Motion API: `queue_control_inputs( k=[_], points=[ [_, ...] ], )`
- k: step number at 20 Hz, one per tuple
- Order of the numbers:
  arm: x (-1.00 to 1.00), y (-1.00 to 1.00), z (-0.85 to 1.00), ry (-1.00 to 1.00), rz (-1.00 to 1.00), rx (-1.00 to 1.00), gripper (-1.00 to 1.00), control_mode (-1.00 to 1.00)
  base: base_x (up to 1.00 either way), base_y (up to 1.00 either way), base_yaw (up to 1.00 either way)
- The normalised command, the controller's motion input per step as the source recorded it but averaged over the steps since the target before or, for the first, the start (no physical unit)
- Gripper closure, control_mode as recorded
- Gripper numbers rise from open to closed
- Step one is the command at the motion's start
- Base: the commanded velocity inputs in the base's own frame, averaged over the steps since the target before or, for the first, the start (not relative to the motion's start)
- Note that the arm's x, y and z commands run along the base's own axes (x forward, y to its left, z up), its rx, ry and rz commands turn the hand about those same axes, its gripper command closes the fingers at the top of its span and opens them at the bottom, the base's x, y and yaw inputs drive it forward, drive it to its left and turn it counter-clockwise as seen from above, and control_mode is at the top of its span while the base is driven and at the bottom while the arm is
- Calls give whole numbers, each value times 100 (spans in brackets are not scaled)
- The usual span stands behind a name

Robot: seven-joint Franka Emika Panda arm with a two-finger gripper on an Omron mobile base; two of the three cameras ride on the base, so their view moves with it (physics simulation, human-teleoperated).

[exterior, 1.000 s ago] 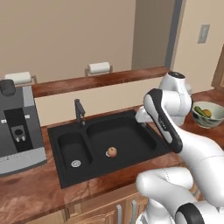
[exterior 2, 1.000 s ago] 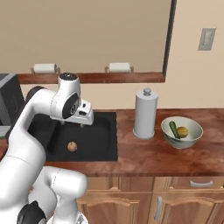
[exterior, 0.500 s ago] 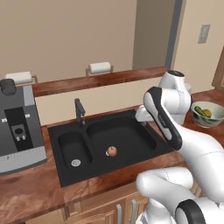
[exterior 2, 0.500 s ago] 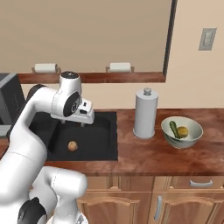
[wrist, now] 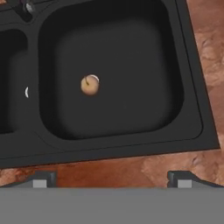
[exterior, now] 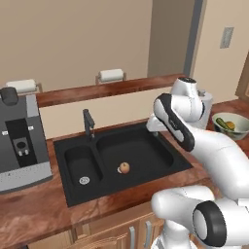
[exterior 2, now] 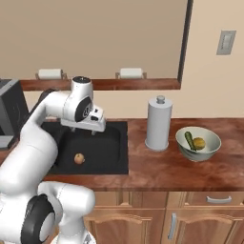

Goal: Pick the squashs from the cabinet and place them in one bowl. Pick the peach from the sink and place it in the other bowl.

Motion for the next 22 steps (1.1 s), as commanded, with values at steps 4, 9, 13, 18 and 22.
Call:
queue_control_inputs(
  k=[4, 9, 13, 18, 22],
  points=[
    [61, 0, 0, 14, 0, 0, -100, -100, 0, 0, 0],
    [48, 26, -6, 11, 0, 0, -100, -100, 0, 0, 0],
    [21, 56, -39, 1, 0, -6, -100, -100, 0, 0, 0],
    [9, 51, -56, 0, 4, -9, -100, -100, 0, 0, 0],
    [8, 25, -51, -2, 3, -11, -100, -100, 0, 0, 0]
  ],
)
